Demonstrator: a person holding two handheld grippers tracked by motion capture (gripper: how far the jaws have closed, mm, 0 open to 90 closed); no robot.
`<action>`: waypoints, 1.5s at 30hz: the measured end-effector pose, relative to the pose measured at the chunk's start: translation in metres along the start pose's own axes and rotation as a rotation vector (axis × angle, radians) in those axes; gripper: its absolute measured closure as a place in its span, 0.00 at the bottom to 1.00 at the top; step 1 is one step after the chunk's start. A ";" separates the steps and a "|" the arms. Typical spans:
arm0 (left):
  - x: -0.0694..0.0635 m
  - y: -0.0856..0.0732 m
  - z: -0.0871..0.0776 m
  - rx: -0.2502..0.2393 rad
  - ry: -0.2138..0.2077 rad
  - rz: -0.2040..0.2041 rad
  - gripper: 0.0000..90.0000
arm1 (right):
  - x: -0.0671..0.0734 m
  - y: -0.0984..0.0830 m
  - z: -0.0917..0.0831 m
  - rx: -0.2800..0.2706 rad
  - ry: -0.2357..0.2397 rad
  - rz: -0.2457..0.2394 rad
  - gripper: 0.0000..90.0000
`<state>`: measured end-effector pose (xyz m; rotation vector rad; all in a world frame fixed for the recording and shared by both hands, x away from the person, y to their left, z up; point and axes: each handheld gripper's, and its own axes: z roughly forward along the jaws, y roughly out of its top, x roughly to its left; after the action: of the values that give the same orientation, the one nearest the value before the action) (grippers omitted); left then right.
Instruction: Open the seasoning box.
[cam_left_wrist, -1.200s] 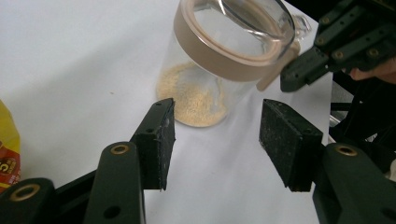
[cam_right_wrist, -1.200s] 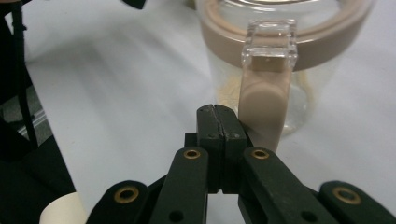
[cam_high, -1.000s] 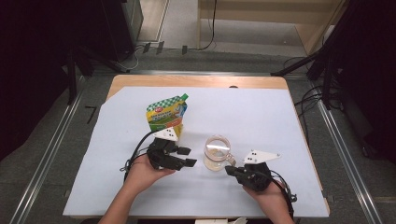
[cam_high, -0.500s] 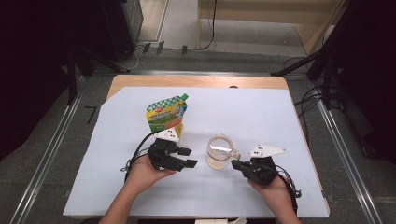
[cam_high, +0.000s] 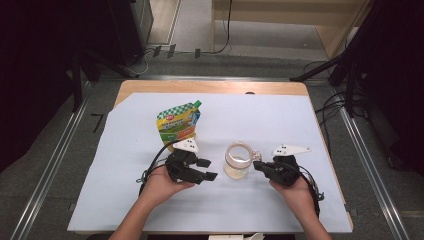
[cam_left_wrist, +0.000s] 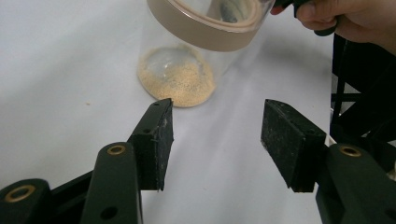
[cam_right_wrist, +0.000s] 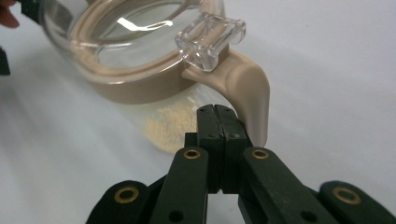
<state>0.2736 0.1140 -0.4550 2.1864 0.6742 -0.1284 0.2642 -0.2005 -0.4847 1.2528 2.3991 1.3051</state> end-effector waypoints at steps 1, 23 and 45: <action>0.000 0.001 0.002 0.008 0.003 0.003 0.49 | -0.002 0.001 0.001 -0.005 -0.001 0.000 1.00; 0.011 0.036 0.022 -0.010 0.008 0.031 0.33 | -0.018 0.016 0.002 -0.009 0.010 -0.012 1.00; 0.018 0.057 0.045 0.040 0.010 0.104 0.13 | -0.047 0.030 0.018 0.011 -0.046 0.047 1.00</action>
<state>0.3244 0.0585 -0.4509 2.2565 0.5672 -0.0771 0.3213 -0.2143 -0.4854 1.3352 2.3631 1.2629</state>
